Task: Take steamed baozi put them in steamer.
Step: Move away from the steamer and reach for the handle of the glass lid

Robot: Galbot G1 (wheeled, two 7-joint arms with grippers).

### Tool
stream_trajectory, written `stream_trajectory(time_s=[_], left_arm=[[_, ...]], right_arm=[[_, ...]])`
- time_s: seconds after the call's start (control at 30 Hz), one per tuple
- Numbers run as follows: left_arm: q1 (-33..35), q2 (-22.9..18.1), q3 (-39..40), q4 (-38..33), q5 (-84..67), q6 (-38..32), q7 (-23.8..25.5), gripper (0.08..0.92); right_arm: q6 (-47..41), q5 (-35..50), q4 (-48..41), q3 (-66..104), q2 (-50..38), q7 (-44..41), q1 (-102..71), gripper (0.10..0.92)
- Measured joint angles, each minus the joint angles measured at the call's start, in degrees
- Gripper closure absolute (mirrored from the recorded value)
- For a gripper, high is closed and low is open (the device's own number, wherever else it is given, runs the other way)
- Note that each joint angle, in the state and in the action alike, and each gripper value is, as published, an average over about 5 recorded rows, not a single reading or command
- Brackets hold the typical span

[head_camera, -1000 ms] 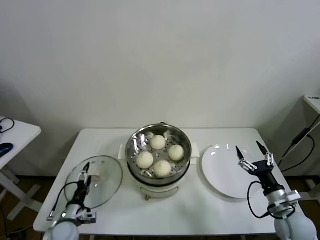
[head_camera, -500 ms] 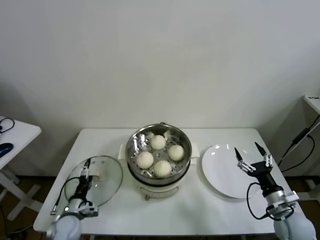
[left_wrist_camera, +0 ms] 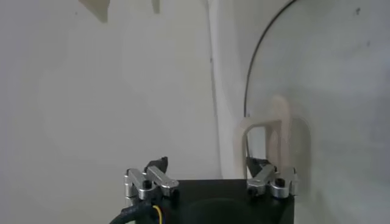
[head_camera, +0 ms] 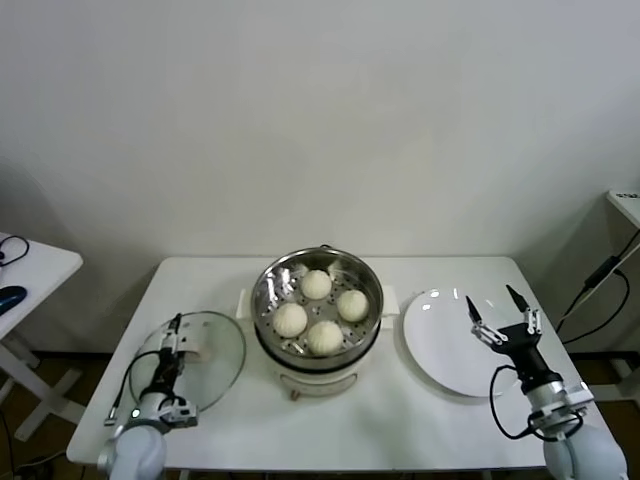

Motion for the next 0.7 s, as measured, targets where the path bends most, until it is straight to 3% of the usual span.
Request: stream_trajectory(time_s=[0.7], left_arm=[[0.6,-0.7,-0.2,1.1,-1.0,-0.1,-1.2,0.815]], right_arm=[[0.1,-0.2,-0.5,0.2,0.8,-0.5,0.6,0.203]])
